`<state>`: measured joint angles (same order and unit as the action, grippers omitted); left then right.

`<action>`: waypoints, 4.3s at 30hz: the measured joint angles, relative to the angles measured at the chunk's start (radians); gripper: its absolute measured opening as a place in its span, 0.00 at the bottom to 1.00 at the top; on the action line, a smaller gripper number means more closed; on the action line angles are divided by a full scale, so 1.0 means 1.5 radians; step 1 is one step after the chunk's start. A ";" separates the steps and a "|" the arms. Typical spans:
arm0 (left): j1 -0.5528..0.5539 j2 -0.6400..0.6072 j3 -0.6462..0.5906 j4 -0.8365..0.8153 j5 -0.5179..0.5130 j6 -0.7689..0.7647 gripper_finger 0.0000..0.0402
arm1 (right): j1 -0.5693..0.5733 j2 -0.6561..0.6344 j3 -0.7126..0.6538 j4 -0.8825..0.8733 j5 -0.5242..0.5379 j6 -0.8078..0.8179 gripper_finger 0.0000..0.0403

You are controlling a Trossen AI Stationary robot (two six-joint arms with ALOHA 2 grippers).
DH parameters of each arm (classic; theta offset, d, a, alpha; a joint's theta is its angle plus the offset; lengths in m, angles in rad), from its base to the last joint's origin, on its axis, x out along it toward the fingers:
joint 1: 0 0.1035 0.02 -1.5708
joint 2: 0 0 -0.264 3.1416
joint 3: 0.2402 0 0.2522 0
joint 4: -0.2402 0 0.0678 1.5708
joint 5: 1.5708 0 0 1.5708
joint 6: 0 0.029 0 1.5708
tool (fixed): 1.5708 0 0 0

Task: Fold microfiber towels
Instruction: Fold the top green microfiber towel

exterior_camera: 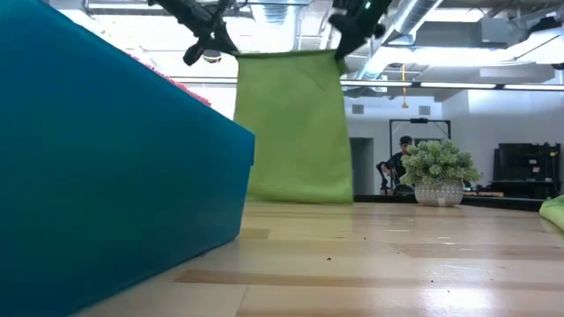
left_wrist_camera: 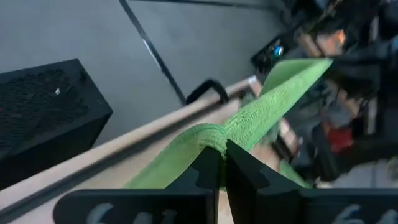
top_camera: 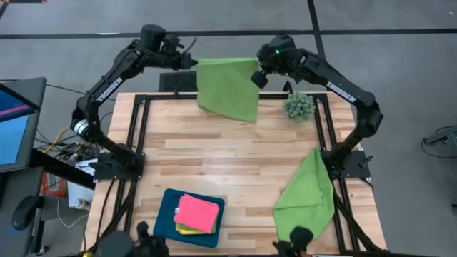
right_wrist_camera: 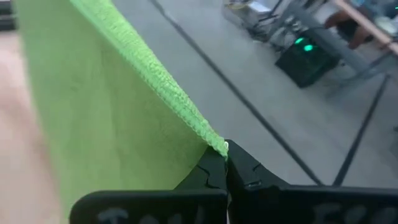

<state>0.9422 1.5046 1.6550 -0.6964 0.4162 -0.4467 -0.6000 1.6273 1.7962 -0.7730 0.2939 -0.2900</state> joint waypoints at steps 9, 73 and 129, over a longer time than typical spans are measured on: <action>0.097 0.091 -0.001 0.165 0.162 -0.162 0.01 | -0.032 0.059 0.047 0.137 0.088 -0.083 0.01; -0.459 -0.315 -0.606 0.040 -0.080 -0.244 0.00 | 0.542 0.053 -0.213 -0.153 -0.035 0.466 0.02; -0.220 -0.041 -0.559 0.272 -0.057 -0.097 0.01 | 0.292 0.053 -0.382 -0.093 -0.110 0.358 0.03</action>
<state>0.6117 1.4429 0.8165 -0.2881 0.3311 -0.5916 -0.1612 1.7069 1.2227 -0.9125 0.1291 0.2477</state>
